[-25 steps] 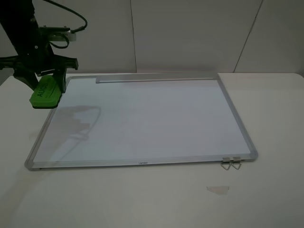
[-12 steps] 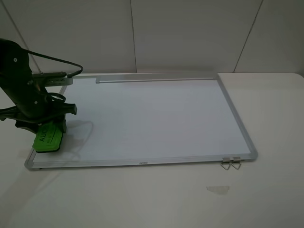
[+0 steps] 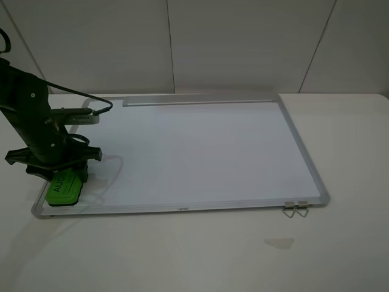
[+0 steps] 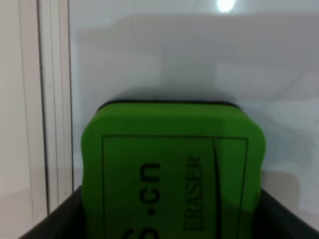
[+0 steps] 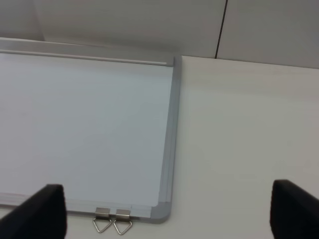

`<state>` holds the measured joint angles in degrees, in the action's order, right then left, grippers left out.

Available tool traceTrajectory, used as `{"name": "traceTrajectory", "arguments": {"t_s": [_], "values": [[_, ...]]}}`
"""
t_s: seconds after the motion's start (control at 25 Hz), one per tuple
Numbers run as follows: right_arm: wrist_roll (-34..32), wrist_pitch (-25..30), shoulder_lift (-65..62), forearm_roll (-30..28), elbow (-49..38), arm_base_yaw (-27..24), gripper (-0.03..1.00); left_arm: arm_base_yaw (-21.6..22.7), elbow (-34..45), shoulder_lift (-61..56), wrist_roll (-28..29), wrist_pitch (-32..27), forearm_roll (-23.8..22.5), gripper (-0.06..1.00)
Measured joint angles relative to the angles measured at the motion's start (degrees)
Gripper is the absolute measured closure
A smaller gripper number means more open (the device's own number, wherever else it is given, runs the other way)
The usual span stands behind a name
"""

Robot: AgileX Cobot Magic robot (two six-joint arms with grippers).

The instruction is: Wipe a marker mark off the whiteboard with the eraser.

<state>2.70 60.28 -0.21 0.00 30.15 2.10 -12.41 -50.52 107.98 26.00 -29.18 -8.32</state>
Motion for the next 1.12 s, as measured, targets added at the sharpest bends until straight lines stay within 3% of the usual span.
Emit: {"name": "traceTrajectory", "arguments": {"t_s": [0.36, 0.52, 0.92, 1.12], "values": [[0.00, 0.00, 0.00, 0.00, 0.00, 0.00, 0.15, 0.00, 0.00, 0.00, -0.01, -0.47, -0.06, 0.29], [0.00, 0.00, 0.00, 0.00, 0.00, 0.00, 0.15, 0.00, -1.21, 0.00, -1.41, -3.86, -0.06, 0.28], [0.00, 0.00, 0.00, 0.00, 0.00, 0.00, 0.15, 0.91, -14.42, 0.02, -7.45, -26.97, 0.07, 0.28], [0.00, 0.00, 0.00, 0.00, 0.00, 0.00, 0.15, 5.49, -16.91, -1.31, -12.96, -32.25, 1.53, 0.28]]}}
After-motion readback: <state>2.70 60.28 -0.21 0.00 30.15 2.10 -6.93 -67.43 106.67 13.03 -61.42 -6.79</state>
